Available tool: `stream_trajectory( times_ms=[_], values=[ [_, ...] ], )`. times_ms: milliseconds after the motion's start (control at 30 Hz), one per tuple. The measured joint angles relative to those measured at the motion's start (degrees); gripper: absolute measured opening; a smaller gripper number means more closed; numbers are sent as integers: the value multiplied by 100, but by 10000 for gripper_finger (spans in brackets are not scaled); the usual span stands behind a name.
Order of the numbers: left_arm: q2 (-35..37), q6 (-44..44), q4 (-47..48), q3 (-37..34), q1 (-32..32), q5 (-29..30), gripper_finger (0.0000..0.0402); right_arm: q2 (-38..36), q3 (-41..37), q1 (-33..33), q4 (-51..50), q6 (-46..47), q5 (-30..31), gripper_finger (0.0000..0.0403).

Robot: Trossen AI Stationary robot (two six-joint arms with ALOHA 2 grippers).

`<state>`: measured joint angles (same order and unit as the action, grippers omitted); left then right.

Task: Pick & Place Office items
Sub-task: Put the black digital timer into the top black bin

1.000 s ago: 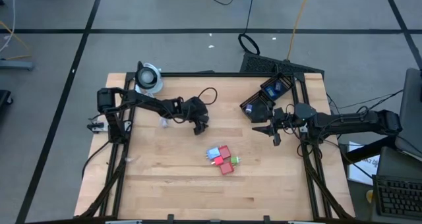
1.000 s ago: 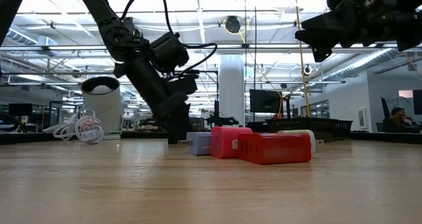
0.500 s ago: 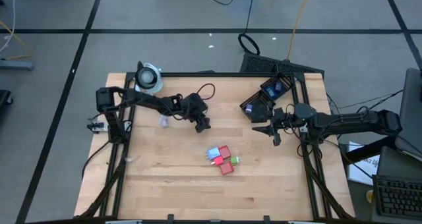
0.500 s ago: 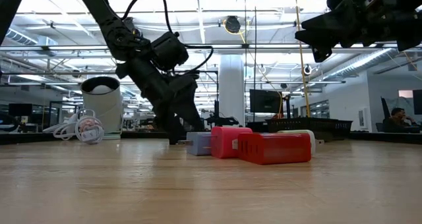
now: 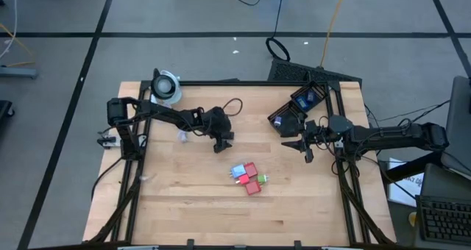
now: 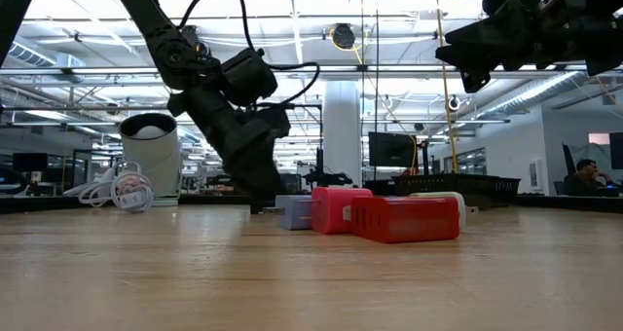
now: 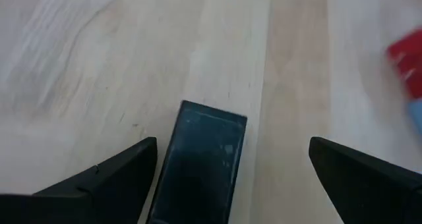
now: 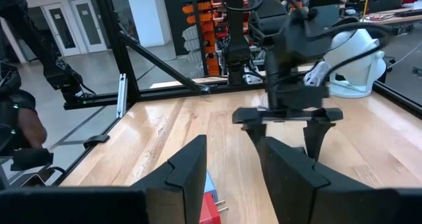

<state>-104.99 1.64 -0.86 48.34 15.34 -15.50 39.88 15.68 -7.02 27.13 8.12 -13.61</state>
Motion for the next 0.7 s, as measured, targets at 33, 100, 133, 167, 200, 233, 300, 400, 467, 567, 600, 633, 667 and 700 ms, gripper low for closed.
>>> stream_trajectory(
  times_ms=[33, 100, 133, 167, 200, 233, 300, 400, 467, 567, 600, 633, 667, 700],
  values=[
    [0, -209, 18, 0, -67, 188, 397, 0, 0, 0, -12, -1, 0, 130],
    [0, -659, 32, -2, -190, 581, 397, 0, 0, -1, -52, -10, 0, 130],
    [0, -850, 17, -2, -247, 765, 397, 2, 0, -1, -70, -24, 0, 130],
    [0, -1040, 7, 0, -294, 933, 397, 2, 0, -1, -83, -26, 0, 130],
    [0, -1196, 5, 7, -334, 1073, 397, 0, 0, -1, -83, -26, 0, 130],
    [2, -1308, 27, 10, -375, 1232, 397, 0, 0, -1, -84, -26, 0, 130],
    [9, -1398, 82, 12, -405, 1379, 397, 0, 0, -1, -85, -29, 0, 130],
    [9, -1115, 227, 15, -373, 1362, 397, 2, 0, -1, -85, -46, -1, 130],
    [9, -889, 324, 22, -332, 1331, 397, 0, 0, -1, -85, -43, -2, 130],
    [11, -604, 479, 24, -282, 1319, 397, 0, 0, -1, -85, -35, 0, 130],
    [11, -534, 520, 24, -262, 1278, 397, 0, 0, -1, -85, -31, 0, 130],
    [11, -490, 543, 24, -245, 1234, 397, 2, 0, -1, -87, -31, 0, 130],
    [13, -450, 564, 24, -238, 1208, 397, 2, 0, -1, -87, -31, -1, 130],
    [13, -439, 574, 24, -237, 1206, 397, 0, 0, -1, -86, -28, -1, 130]
  ],
)
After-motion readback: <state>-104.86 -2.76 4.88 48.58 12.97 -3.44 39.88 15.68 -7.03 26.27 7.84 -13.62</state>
